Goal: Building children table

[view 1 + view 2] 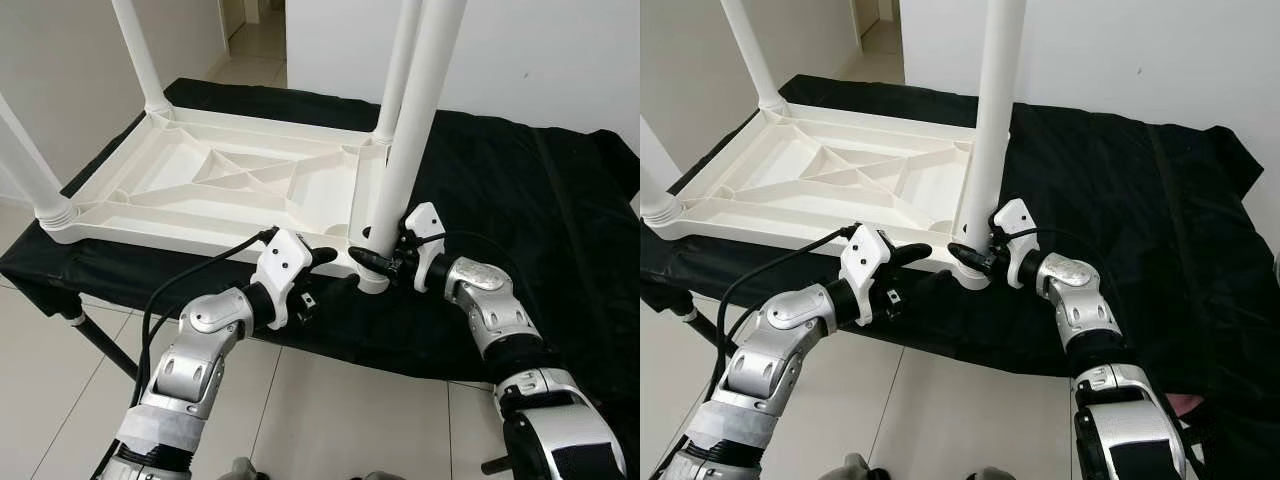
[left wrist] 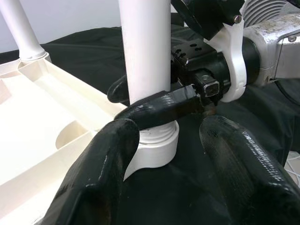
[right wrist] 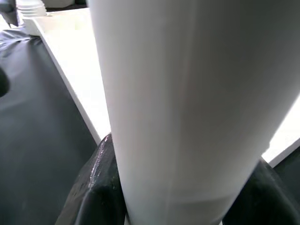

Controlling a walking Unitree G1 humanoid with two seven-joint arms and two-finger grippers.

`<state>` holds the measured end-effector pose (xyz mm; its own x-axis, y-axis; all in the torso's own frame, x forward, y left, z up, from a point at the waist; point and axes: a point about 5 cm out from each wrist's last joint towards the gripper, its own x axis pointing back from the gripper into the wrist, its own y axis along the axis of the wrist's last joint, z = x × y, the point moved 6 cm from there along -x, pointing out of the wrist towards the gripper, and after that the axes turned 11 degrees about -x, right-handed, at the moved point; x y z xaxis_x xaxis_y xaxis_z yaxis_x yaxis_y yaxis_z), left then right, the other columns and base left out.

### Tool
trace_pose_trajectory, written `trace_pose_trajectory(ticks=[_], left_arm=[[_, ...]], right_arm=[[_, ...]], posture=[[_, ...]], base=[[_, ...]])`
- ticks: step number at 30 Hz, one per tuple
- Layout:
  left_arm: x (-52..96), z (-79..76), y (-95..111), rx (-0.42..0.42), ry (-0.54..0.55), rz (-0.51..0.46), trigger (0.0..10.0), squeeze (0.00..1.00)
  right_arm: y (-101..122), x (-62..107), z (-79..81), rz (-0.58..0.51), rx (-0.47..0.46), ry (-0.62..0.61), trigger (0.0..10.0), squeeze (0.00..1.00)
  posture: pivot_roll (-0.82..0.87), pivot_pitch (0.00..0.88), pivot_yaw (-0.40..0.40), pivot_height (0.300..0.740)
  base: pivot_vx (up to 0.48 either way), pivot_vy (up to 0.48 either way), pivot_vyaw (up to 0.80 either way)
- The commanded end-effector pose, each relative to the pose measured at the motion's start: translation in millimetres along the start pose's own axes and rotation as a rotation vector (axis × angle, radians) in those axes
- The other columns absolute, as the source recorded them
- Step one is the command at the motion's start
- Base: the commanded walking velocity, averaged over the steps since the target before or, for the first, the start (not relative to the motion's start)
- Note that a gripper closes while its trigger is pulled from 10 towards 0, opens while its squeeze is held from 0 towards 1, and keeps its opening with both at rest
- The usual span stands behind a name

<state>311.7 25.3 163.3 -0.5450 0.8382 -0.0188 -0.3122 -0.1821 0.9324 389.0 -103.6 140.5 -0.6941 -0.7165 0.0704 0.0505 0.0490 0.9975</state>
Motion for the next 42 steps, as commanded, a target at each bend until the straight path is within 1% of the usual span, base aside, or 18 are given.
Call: trace_pose_trajectory(ticks=[1, 9, 10, 11, 15, 16, 17, 18, 19, 26, 27, 34, 35, 36, 37, 38, 39, 42], left_arm=[[1.6, 9.5, -3.5, 0.0, 0.103, 0.032, 10.0, 0.0], [0.3, 5.4, -3.8, 0.015, 0.093, 0.029, 10.0, 0.0], [-0.3, 4.7, -4.0, 0.017, 0.091, 0.029, 10.0, 0.0], [-0.3, 4.7, -4.0, 0.017, 0.091, 0.029, 10.0, 0.0], [-1.1, 4.5, -3.9, 0.019, 0.09, 0.027, 10.0, 0.0], [-1.1, 4.5, -3.9, 0.019, 0.09, 0.027, 10.0, 0.0], [-1.5, 4.6, -3.6, 0.019, 0.091, 0.026, 10.0, 0.0], [-1.5, 4.6, -3.6, 0.019, 0.091, 0.026, 10.0, 0.0], [-1.9, 5.0, -3.4, 0.018, 0.092, 0.025, 10.0, 0.0], [-2.4, 3.6, -2.1, 0.02, 0.089, 0.02, 10.0, 0.0], [-2.5, 4.0, -2.1, 0.018, 0.089, 0.02, 10.0, 0.0], [-1.7, 4.8, -1.0, 0.016, 0.093, 0.019, 10.0, 0.0], [-1.5, 4.5, -1.1, 0.016, 0.092, 0.019, 10.0, 0.0], [-1.4, 4.4, -1.2, 0.016, 0.092, 0.02, 10.0, 0.0], [-1.4, 4.4, -1.2, 0.016, 0.092, 0.02, 10.0, 0.0], [-1.5, 4.4, -1.3, 0.016, 0.09, 0.02, 10.0, 0.0], [-1.5, 4.3, -1.2, 0.016, 0.09, 0.02, 10.0, 0.0], [-1.6, 4.4, -1.0, 0.016, 0.089, 0.02, 10.0, 0.0]], right_arm=[[-5.0, 2.5, -6.3, 0.004, -0.006, -0.078, 10.0, 0.0], [8.8, 9.0, -10.6, -0.109, -0.067, -0.337, 10.0, 0.0], [6.8, 12.5, -11.9, -0.128, -0.106, -0.476, 10.0, 0.0], [6.8, 12.5, -11.9, -0.128, -0.106, -0.476, 10.0, 0.0], [5.5, 20.2, -9.2, -0.158, -0.104, -0.679, 10.0, 0.0], [5.5, 20.2, -9.2, -0.158, -0.104, -0.679, 10.0, 0.0], [5.5, 24.9, -6.2, -0.175, -0.099, -0.764, 10.0, 0.0], [5.5, 24.9, -6.2, -0.175, -0.099, -0.764, 10.0, 0.0], [3.1, 26.9, -0.7, -0.184, -0.136, -0.821, 10.0, 0.0], [6.6, 24.5, 7.1, -0.192, -0.17, -0.784, 10.0, 0.0], [7.4, 24.5, 7.3, -0.196, -0.179, -0.775, 10.0, 1.0], [10.2, 24.1, 6.3, -0.206, -0.198, -0.638, 10.0, 1.0], [10.6, 24.2, 5.5, -0.197, -0.186, -0.59, 10.0, 0.85], [10.8, 24.6, 5.3, -0.19, -0.177, -0.566, 10.0, 0.0], [10.8, 24.6, 5.3, -0.19, -0.177, -0.566, 10.0, 0.0], [11.5, 23.4, 5.2, -0.174, -0.156, -0.448, 10.0, 0.0], [11.8, 23.0, 5.2, -0.167, -0.146, -0.407, 10.0, 0.0], [11.3, 21.3, 6.5, -0.145, -0.119, -0.335, 10.0, 0.0]], posture=[[-0.08, 0.046, 0.013, 0.74], [-0.1, 0.06, 0.015, 0.74], [-0.1, 0.061, 0.011, 0.74], [-0.1, 0.061, 0.011, 0.74], [-0.1, 0.06, 0.006, 0.74], [-0.1, 0.06, 0.006, 0.74], [-0.1, 0.061, 0.004, 0.74], [-0.1, 0.061, 0.004, 0.74], [-0.1, 0.061, 0.004, 0.74], [-0.1, 0.056, 0.001, 0.74], [-0.1, 0.056, 0.001, 0.74], [-0.1, 0.047, -0.002, 0.74], [-0.1, 0.047, -0.002, 0.74], [-0.1, 0.047, -0.002, 0.74], [-0.1, 0.047, -0.002, 0.74], [-0.1, 0.047, -0.002, 0.74], [-0.1, 0.047, -0.002, 0.74], [-0.1, 0.047, -0.002, 0.74]], base=[[0.0, 0.0, 0.0], [0.0, 0.0, 0.0], [0.0, 0.0, 0.0], [0.0, 0.0, 0.0], [0.0, 0.0, 0.0], [0.0, 0.0, 0.0], [0.0, 0.0, 0.0], [0.0, 0.0, 0.0], [0.0, 0.0, 0.0], [0.0, 0.0, 0.0], [0.0, 0.0, 0.0], [0.0, 0.0, 0.0], [0.0, 0.0, 0.0], [0.0, 0.0, 0.0], [0.0, 0.0, 0.0], [0.0, 0.0, 0.0], [0.0, 0.0, 0.0], [0.0, 0.0, 0.0]])
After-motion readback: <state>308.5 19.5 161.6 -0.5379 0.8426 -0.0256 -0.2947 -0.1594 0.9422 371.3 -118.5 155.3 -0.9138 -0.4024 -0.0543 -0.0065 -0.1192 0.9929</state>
